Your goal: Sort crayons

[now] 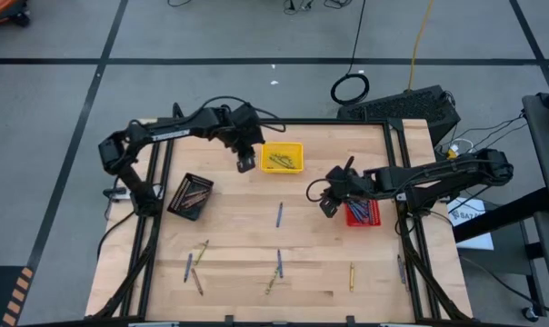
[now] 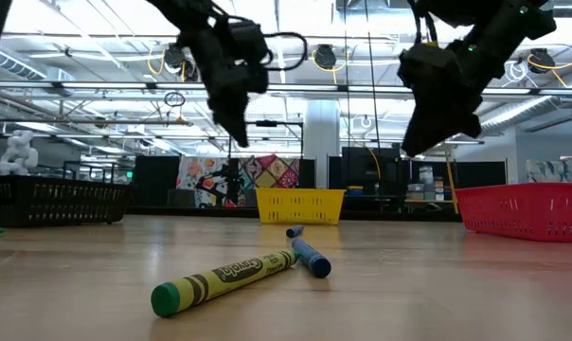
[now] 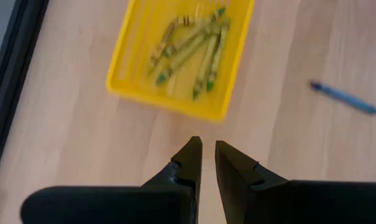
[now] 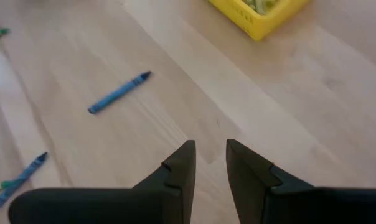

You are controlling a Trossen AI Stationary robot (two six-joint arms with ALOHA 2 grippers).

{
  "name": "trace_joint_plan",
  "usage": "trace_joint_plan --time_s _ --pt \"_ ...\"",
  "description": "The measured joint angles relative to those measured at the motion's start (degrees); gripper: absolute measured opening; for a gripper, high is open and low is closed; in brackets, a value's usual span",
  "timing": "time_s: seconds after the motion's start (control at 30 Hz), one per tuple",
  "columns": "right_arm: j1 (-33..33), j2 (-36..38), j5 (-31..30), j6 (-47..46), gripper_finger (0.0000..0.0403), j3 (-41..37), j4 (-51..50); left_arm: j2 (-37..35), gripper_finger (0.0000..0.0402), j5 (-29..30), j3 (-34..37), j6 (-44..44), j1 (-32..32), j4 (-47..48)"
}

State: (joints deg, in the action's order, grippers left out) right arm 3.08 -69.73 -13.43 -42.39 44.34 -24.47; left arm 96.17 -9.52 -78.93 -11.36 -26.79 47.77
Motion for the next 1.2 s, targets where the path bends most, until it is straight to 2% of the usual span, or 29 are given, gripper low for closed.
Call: trace_joint_plan --time_s 0.37,0.67,0.87,1.2 --pt "1.3 0.0 1.7 0.4 0.0077 0.0 2.0 -5.2 0.0046 6.5 0.1 2.0 3.5 16.7" --pt "5.5 0.0 6.0 -4.2 0.0077 0.0 6.1 -6.1 0.0046 6.7 0.1 4.1 7.7 24.0" --pt "10.1 0.0 6.0 -10.1 0.0077 0.0 6.5 -6.3 0.0046 6.8 0.1 5.1 10.7 26.8" --pt "19.0 -1.5 5.9 -25.7 0.0077 0.0 6.2 -9.1 0.0046 6.8 0.1 6.5 13.7 28.8"
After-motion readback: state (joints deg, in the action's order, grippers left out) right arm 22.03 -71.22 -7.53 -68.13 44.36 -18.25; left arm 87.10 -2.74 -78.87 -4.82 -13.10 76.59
